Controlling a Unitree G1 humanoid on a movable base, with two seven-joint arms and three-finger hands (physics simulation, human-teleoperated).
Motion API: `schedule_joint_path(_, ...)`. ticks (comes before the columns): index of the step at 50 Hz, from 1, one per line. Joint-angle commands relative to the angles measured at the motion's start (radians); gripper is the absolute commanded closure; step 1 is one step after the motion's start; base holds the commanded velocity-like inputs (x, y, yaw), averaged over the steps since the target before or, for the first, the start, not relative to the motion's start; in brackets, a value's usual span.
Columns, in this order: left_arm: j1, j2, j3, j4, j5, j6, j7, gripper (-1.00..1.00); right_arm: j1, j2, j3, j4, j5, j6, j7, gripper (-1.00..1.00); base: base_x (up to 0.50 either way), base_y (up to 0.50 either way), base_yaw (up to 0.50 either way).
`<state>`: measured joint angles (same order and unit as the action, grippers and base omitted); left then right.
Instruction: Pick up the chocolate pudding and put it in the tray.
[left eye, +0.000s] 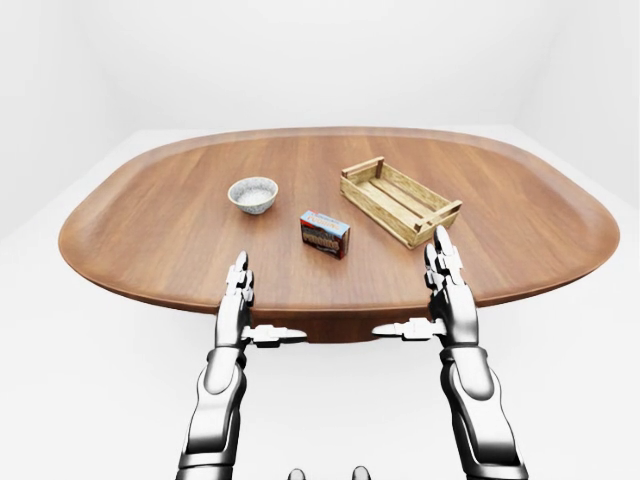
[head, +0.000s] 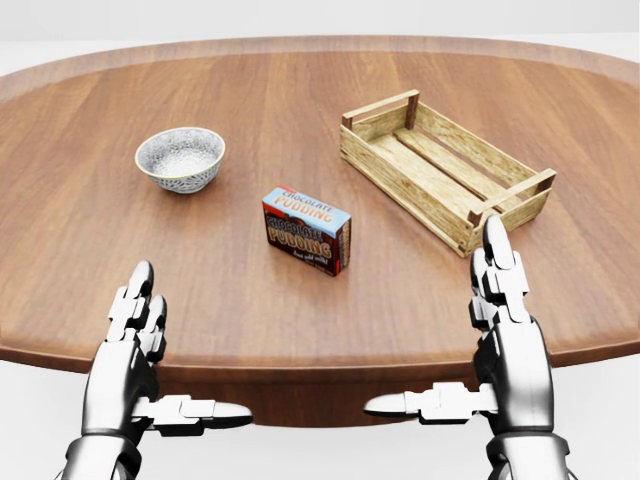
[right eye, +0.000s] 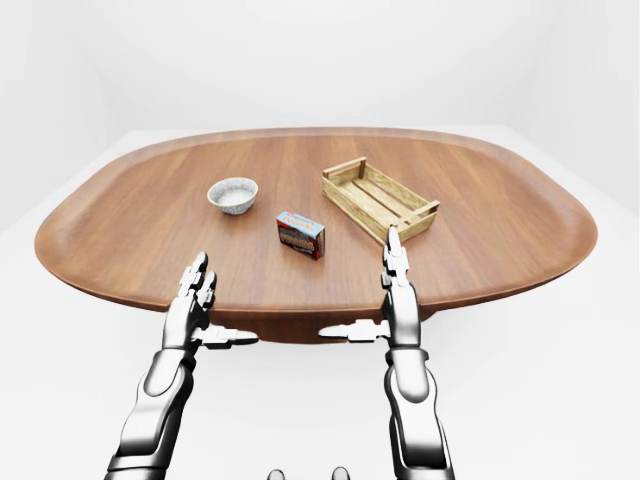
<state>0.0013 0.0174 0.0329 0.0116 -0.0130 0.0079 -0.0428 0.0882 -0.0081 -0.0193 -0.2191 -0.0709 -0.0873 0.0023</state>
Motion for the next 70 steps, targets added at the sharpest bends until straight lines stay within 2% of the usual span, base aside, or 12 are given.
schedule_joint_path(1,0.002,0.0,-0.001,-0.008,0.0,0.007,0.001,-1.0,0.001,0.0,0.001,-0.002,0.0,0.0,0.001,-1.0,0.22,0.0,0.0)
schedule_joint_path(25,-0.002,0.001,0.001,0.004,-0.001,-0.001,-0.001,-1.0,0.001,0.0,0.003,0.001,-0.002,0.0,0.0,-1.0,0.22,0.0,0.0)
schedule_joint_path(35,-0.001,0.0,0.0,-0.003,-0.001,0.004,0.0,-1.0,0.003,0.0,0.004,0.001,-0.003,0.0,0.002,-1.0,0.22,0.0,0.0)
schedule_joint_path(52,-0.003,0.0,0.001,0.011,-0.001,-0.006,-0.001,-1.0,0.003,0.001,0.006,0.003,-0.005,0.0,0.001,-1.0,0.22,0.0,0.0)
schedule_joint_path(70,-0.007,0.001,0.001,0.013,-0.003,-0.003,0.0,-1.0,0.0,0.0,0.003,0.002,-0.001,0.0,0.002,-1.0,0.22,0.0,0.0)
